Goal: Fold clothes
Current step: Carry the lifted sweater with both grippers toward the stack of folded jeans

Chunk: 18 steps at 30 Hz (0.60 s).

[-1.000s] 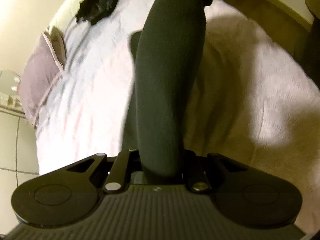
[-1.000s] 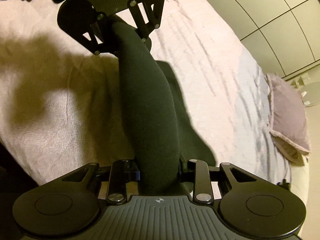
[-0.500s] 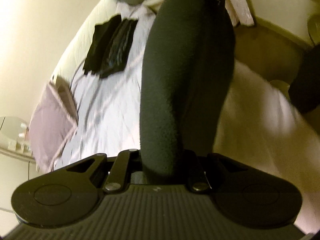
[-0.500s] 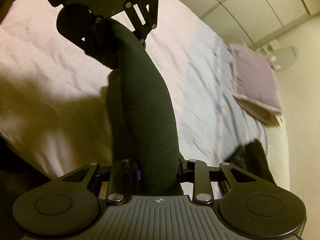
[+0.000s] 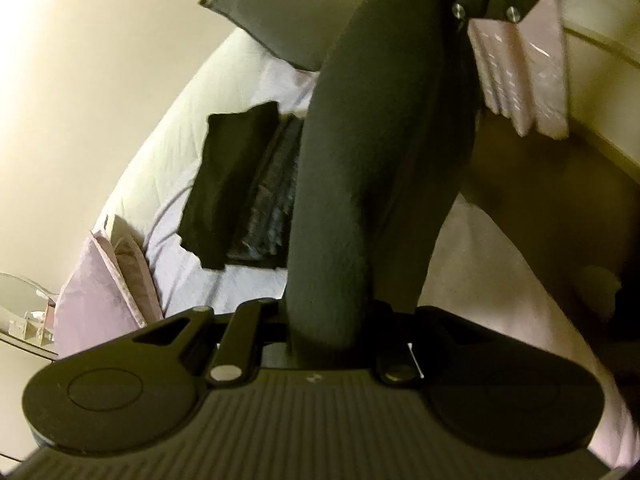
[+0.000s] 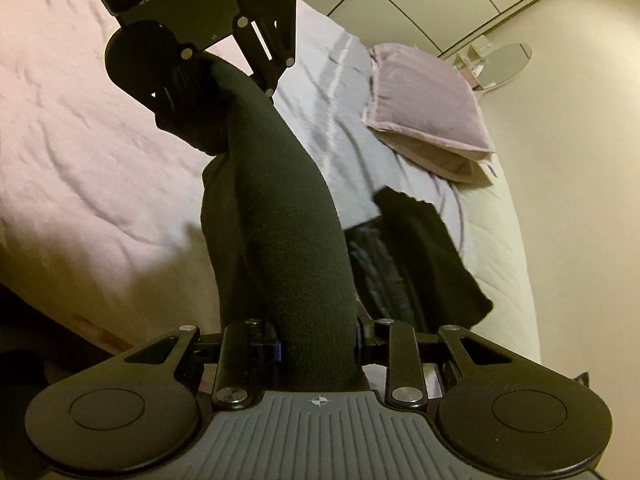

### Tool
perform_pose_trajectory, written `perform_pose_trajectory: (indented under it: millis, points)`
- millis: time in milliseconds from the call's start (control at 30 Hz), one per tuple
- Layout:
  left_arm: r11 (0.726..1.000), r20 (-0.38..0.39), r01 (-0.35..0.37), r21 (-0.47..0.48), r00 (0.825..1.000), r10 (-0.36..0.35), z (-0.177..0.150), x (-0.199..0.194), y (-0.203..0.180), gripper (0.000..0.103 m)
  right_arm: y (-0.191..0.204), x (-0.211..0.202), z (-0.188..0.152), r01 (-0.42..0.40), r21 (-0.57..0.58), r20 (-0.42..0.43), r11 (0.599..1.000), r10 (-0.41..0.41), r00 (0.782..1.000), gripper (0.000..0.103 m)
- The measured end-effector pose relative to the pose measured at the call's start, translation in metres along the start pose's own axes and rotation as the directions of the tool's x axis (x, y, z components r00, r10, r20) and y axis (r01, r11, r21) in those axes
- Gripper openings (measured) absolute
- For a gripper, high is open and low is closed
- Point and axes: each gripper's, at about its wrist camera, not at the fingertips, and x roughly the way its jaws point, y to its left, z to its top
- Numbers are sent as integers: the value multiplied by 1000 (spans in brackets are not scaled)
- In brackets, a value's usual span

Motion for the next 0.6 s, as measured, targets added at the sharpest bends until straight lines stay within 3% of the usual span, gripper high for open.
perform_pose_trajectory:
  millis: [267,600]
  points:
    - [996,38,-82,29,996,81,52,52,68,13,-87,22,-25,62,-25,34,998,-61,998,29]
    - [986,137,-160,49,979,152,93,107,152,14,-192,53,-26,170,-44,-4,984,-170,985,29]
